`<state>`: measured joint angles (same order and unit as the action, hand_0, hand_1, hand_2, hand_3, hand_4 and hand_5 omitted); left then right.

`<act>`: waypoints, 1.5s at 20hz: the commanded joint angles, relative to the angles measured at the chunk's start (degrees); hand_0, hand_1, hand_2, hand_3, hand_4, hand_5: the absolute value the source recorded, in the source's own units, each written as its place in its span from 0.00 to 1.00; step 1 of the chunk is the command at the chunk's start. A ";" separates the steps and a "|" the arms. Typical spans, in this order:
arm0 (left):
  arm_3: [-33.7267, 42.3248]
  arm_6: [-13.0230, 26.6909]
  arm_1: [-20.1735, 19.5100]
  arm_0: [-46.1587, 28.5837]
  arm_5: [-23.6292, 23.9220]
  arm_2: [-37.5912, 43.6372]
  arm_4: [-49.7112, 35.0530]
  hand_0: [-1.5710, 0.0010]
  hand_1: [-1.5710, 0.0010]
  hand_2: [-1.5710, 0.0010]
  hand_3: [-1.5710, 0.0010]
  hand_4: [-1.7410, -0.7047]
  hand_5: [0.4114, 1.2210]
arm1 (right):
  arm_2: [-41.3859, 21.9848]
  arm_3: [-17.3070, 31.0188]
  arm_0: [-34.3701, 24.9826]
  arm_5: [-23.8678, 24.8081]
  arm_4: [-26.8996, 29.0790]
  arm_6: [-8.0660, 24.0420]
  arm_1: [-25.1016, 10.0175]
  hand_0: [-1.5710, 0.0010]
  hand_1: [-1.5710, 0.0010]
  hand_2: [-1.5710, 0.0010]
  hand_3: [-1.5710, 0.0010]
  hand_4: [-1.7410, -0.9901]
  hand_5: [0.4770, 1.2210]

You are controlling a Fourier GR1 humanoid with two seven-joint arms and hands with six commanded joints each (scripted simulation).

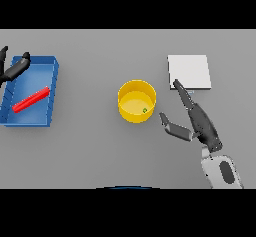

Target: Pick up the red beaker and tilt it to pour out 1 green nut into yellow bowl. Pick up the yellow bowl and place it on the metallic measuring scale.

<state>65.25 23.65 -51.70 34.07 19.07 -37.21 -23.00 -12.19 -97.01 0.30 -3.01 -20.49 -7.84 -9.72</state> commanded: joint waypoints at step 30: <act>0.68 -4.83 -0.53 -2.67 -1.83 2.34 -3.65 1.00 1.00 1.00 1.00 0.99 0.34 | -29.71 29.79 -39.66 -24.96 -32.65 -4.04 -10.57 1.00 1.00 1.00 1.00 0.59 0.37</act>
<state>65.92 18.81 -52.24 31.36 17.24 -34.87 -26.65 -41.90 -67.22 -39.36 -27.97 -53.15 -11.83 -20.30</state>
